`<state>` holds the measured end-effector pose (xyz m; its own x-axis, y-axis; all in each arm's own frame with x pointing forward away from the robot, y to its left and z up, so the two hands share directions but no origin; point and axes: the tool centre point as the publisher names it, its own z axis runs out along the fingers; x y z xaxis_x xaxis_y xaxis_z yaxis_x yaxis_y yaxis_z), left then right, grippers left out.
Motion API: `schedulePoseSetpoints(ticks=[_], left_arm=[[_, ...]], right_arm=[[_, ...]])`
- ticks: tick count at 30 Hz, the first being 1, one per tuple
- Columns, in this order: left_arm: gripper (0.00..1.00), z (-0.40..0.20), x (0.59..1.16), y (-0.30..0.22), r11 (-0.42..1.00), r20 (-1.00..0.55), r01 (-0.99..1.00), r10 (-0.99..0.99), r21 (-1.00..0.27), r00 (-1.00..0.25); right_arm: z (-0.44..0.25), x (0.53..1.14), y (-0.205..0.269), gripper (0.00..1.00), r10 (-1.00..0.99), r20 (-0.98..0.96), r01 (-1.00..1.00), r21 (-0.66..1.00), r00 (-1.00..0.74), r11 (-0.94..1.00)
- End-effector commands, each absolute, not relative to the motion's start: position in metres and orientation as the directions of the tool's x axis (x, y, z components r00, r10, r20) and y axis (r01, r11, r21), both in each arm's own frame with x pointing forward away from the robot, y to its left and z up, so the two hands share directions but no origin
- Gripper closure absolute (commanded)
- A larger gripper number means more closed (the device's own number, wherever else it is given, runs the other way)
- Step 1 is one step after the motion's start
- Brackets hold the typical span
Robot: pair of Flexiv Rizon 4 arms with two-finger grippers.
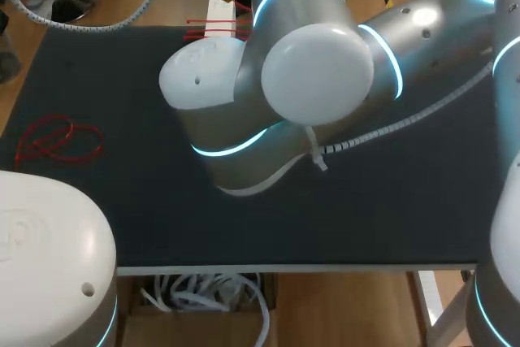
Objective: Grab the tape and strap the tape.
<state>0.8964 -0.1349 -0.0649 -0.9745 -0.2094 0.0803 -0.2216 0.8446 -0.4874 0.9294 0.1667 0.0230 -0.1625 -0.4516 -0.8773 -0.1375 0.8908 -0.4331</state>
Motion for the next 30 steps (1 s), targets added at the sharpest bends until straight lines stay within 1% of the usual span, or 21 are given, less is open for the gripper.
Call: schedulePoseSetpoints(ticks=[1,8,15,21,30], left_arm=[[1.0,-0.064,0.896,-0.135,0.847,0.08,-0.222,-0.21,-0.484,-0.974],[1.0,-0.064,0.896,-0.135,0.847,0.08,-0.222,-0.21,-0.484,-0.974],[1.0,-0.064,0.896,-0.135,0.847,0.08,-0.222,-0.21,-0.484,-0.974],[1.0,-0.064,0.896,-0.135,0.847,0.08,-0.222,-0.21,-0.484,-0.974],[1.0,-0.064,0.896,-0.135,0.847,0.08,-0.222,-0.21,-0.484,-0.974]], right_arm=[[0.025,0.929,0.167,1.0,-0.455,-0.875,-0.138,-0.436,-0.165,0.889],[0.025,0.929,0.167,1.0,-0.455,-0.875,-0.138,-0.436,-0.165,0.889],[0.027,0.927,0.165,1.0,-0.512,-0.847,-0.113,-0.5,-0.143,0.859],[0.028,0.924,0.165,1.0,-0.508,-0.85,-0.108,-0.497,-0.139,0.861],[0.015,0.918,0.186,1.0,-0.499,-0.852,-0.129,-0.483,-0.156,0.866]])
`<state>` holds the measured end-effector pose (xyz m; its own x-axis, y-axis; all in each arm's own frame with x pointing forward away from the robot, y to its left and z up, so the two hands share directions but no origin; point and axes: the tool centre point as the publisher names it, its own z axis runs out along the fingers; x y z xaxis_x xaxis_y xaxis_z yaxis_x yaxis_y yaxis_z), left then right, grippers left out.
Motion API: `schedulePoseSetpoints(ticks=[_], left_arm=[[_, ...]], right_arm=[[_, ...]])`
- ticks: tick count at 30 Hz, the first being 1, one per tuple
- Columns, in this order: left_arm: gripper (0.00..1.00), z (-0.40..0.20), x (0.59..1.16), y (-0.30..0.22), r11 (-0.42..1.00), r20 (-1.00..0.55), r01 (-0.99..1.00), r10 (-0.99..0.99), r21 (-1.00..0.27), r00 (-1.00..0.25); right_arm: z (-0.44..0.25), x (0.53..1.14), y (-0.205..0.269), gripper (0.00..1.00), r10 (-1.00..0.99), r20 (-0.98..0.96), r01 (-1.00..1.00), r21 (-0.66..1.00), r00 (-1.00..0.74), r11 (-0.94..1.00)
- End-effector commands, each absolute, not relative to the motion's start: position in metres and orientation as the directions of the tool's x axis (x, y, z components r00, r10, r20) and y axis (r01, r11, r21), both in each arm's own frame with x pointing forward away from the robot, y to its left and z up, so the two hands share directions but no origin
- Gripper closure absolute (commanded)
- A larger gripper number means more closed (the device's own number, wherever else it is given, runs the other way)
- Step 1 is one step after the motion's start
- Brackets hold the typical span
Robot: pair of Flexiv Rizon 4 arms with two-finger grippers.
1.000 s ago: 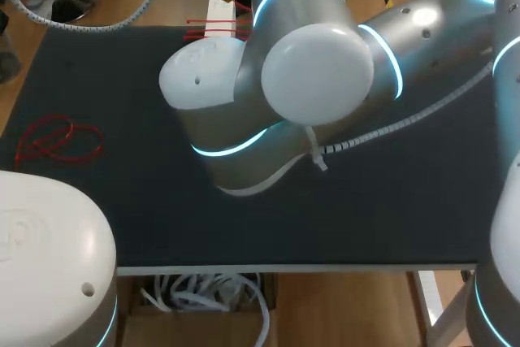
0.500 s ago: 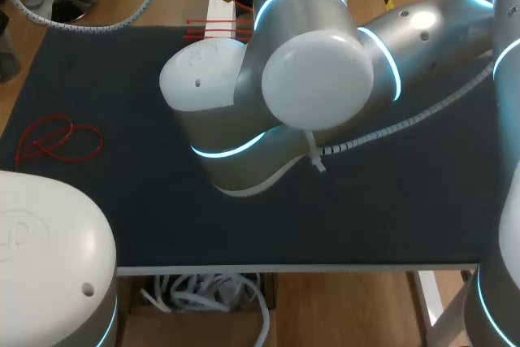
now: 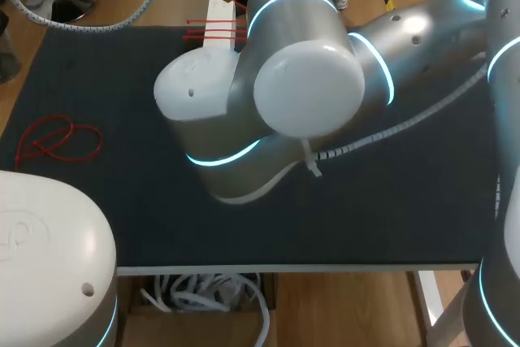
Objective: Grab the tape and strap the tape.
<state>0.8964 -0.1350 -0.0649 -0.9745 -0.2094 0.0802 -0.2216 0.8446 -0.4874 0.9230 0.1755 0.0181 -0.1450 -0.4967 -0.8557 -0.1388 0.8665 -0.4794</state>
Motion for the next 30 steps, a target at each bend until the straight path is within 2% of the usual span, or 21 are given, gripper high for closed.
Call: schedulePoseSetpoints(ticks=[1,30], left_arm=[[1.0,-0.064,0.896,-0.135,0.847,0.08,-0.222,-0.21,-0.484,-0.974],[1.0,-0.064,0.896,-0.135,0.847,0.08,-0.222,-0.21,-0.484,-0.974]], right_arm=[[0.014,0.918,0.188,1.0,-0.5,-0.852,-0.13,-0.484,-0.159,0.866],[-0.01,0.915,0.206,1.0,-0.529,-0.829,-0.14,-0.511,-0.183,0.848]])
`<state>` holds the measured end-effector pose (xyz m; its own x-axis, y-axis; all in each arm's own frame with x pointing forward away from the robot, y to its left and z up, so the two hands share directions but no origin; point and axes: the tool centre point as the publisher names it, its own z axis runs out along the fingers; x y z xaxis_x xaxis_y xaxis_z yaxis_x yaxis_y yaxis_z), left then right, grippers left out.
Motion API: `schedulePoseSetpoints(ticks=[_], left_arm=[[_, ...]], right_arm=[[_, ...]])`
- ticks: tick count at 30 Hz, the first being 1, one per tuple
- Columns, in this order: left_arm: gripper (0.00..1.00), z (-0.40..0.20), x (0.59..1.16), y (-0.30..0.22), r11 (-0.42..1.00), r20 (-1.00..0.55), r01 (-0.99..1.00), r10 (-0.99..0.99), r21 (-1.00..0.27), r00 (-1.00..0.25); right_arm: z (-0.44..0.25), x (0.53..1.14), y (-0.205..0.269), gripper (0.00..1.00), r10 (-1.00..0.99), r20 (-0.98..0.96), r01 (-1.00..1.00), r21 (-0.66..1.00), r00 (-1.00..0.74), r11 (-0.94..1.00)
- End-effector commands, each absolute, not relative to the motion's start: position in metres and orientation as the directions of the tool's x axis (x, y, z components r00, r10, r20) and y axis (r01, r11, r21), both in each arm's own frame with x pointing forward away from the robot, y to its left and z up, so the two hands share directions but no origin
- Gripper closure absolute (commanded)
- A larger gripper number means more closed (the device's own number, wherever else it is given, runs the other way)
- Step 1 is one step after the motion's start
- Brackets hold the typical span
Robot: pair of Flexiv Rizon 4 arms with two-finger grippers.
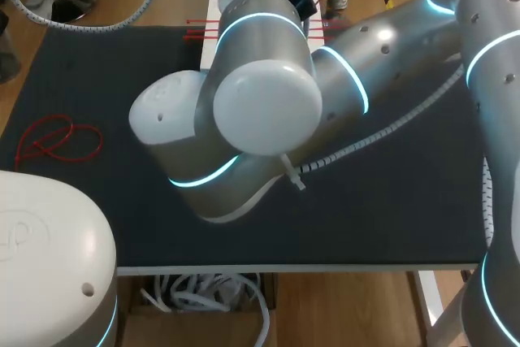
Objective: Grab the tape and strap the tape.
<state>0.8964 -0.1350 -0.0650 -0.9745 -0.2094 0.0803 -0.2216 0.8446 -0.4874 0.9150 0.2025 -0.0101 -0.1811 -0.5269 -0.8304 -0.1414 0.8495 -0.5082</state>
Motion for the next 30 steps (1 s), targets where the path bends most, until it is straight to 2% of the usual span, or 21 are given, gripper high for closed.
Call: schedulePoseSetpoints(ticks=[1,30], left_arm=[[1.0,-0.0641,0.8963,-0.1353,0.847,0.08,-0.222,-0.21,-0.484,-0.974],[1.0,-0.0641,0.8963,-0.1353,0.847,0.08,-0.222,-0.21,-0.484,-0.974]], right_arm=[[-0.0097,0.9153,0.2076,1.0,-0.529,-0.829,-0.141,-0.51,-0.182,0.848],[-0.0177,0.9133,0.2165,1.0,-0.541,-0.821,-0.158,-0.518,-0.184,0.841]])
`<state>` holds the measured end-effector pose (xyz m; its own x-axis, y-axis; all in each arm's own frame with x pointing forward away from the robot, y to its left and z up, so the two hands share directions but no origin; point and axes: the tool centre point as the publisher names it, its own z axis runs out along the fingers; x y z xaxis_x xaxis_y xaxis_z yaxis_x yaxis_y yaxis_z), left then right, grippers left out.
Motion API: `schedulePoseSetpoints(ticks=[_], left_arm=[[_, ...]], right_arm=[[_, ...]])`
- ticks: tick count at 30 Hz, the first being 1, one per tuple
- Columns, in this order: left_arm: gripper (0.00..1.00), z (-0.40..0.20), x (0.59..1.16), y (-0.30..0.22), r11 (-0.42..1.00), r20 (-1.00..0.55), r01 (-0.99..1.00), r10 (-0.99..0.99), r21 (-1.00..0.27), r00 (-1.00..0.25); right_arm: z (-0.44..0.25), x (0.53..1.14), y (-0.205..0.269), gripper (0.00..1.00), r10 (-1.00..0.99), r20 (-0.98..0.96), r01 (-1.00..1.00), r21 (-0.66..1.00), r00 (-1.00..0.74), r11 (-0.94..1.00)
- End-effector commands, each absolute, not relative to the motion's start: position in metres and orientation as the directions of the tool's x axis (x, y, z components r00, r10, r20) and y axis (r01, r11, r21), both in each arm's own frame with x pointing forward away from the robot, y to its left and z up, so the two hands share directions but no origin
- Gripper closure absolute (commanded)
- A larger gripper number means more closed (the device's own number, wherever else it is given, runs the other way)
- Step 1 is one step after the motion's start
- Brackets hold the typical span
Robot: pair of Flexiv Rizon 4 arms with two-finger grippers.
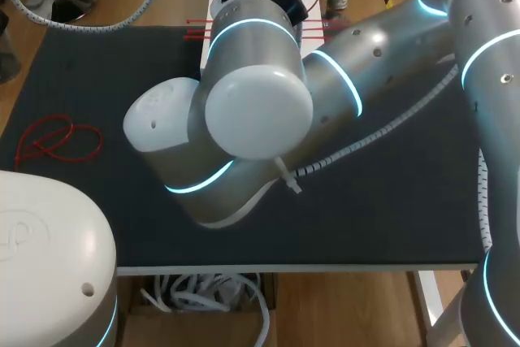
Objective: Grab the tape and strap the tape.
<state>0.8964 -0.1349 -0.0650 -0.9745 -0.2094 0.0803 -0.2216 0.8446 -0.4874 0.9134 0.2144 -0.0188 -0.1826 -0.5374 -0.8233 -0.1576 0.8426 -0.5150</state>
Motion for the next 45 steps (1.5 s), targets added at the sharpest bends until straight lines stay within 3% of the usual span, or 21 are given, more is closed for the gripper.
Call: schedulePoseSetpoints(ticks=[1,45], left_arm=[[1.0,-0.064,0.896,-0.135,0.847,0.08,-0.222,-0.21,-0.484,-0.974],[1.0,-0.064,0.896,-0.135,0.847,0.08,-0.222,-0.21,-0.484,-0.974]], right_arm=[[-0.018,0.913,0.217,1.0,-0.541,-0.821,-0.158,-0.519,-0.184,0.84],[-0.028,0.915,0.217,1.0,-0.537,-0.816,-0.144,-0.517,-0.213,0.844]])
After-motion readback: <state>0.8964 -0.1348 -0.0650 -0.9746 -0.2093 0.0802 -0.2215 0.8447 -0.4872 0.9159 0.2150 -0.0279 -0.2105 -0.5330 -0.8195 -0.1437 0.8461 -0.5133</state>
